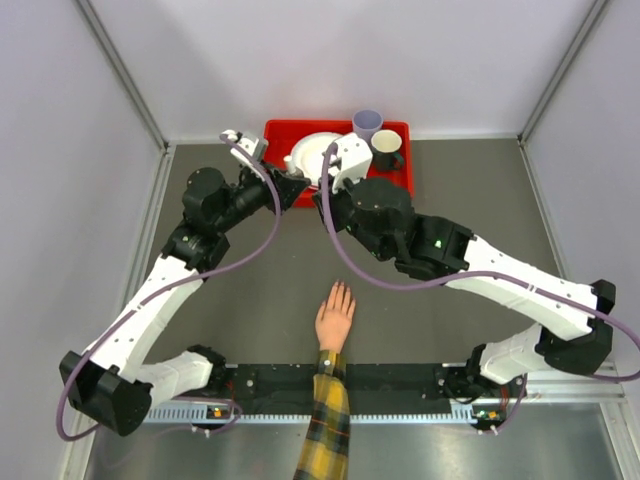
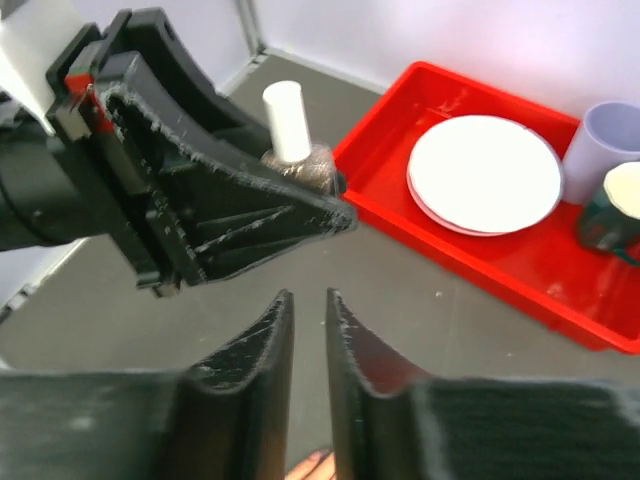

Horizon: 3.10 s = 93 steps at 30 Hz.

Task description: Paint the nails

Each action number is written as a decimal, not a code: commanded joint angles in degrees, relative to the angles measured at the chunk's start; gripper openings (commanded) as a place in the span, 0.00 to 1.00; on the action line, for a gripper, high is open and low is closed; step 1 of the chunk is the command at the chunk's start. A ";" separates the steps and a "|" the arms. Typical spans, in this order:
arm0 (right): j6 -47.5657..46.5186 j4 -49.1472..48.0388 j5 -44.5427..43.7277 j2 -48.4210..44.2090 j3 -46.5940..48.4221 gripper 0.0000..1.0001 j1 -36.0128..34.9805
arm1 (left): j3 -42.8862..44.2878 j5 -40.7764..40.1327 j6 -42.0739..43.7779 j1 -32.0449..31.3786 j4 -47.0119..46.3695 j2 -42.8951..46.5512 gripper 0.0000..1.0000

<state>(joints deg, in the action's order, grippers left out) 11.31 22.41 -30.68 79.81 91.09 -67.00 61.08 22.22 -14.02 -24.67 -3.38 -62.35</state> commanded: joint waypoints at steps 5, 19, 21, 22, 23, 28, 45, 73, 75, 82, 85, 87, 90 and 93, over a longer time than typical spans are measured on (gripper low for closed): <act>-0.50 3.69 26.48 -4.04 5.32 0.45 10.47 | 1.94 24.14 5.40 -0.03 3.11 0.12 0.00; 2.49 -9.83 80.94 -4.49 0.14 0.53 22.44 | -1.84 53.55 -9.18 -0.03 -13.50 3.19 0.00; 4.23 -11.68 81.91 -4.66 -0.56 0.55 22.44 | -1.93 53.72 -9.27 -0.03 -13.94 3.46 0.00; 4.59 -12.30 82.26 -4.66 -1.00 0.56 22.53 | -1.93 53.81 -9.36 -0.03 -14.02 3.37 0.00; 4.77 -12.57 82.79 -4.58 -1.09 0.57 22.53 | -1.93 53.89 -9.44 0.06 -14.20 3.20 0.00; 7.40 -15.38 86.83 -3.44 -1.70 0.54 22.44 | -2.10 53.98 -10.67 -0.03 -15.78 3.11 0.00; 10.84 -19.16 89.39 0.43 -1.00 0.31 22.35 | -2.02 52.75 -12.08 -0.12 -17.63 2.67 0.00; -6.03 0.35 43.98 -8.87 -0.21 0.26 14.15 | 3.26 48.04 4.54 0.06 -0.73 2.76 0.00; -6.56 -0.70 55.86 -9.41 -1.09 0.38 16.37 | 0.28 54.50 -4.32 0.06 -8.36 3.63 0.00; -4.28 -3.07 72.50 -5.73 1.19 0.36 18.84 | 0.27 55.39 -6.02 -0.03 -8.66 3.02 0.00; -1.30 -6.58 76.90 -4.58 0.76 0.38 18.84 | 0.44 55.65 -6.02 0.06 -8.40 3.20 0.00; 0.20 -7.73 78.92 -3.96 0.76 0.40 18.84 | 0.36 55.48 -5.84 -0.03 -8.14 3.28 0.00; 1.52 -8.97 78.58 -2.91 1.28 0.41 18.84 | 0.09 55.13 -5.84 -0.03 -7.96 3.20 0.00; 1.61 -7.57 76.12 -1.86 2.95 0.41 18.84 | 0.44 52.76 -4.80 0.06 -5.52 3.28 0.00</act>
<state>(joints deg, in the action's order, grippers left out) 11.25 18.00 44.42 76.97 90.08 -48.58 60.80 75.70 -19.59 -24.84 -8.25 -59.86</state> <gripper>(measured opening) 0.406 0.314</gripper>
